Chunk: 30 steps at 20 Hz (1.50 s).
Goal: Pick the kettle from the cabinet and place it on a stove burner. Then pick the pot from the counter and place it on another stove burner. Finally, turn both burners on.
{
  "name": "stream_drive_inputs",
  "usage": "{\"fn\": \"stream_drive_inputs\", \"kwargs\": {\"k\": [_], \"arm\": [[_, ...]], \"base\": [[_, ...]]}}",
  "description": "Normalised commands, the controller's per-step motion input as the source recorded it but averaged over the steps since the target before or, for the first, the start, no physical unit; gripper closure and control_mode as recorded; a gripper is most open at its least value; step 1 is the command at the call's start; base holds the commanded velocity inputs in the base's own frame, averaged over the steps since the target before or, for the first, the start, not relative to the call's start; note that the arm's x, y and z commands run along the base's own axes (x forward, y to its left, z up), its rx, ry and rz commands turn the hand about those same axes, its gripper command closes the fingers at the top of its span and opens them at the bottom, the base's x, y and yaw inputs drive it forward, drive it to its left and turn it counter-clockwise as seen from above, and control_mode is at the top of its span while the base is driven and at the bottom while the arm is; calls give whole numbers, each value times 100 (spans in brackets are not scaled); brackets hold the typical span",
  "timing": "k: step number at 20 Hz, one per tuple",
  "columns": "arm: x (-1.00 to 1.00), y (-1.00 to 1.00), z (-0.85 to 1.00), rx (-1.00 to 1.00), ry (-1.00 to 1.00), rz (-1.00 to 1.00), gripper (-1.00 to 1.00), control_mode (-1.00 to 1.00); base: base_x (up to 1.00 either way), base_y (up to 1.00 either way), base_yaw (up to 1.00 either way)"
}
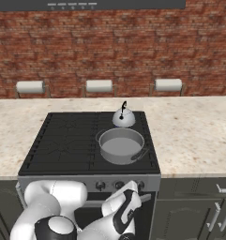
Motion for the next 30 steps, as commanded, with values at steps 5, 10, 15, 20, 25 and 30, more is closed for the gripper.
{"fn": "stream_drive_inputs", "kwargs": {"k": [5,10,15,20,25,30], "arm": [[-9,-3,4,0,-1,0,-100,-100],[-10,-19,18,0,-1,0,-100,-100],[-24,-28,22,0,-2,0,-100,-100],[-43,-17,14,0,-6,2,-100,-100],[-13,-9,5,2,-2,2,-100,-100],[6,-31,0,12,4,0,-100,-100]], "base": [[0,0,0],[0,0,0],[0,0,0],[0,0,0],[0,0,0],[0,0,0]]}}
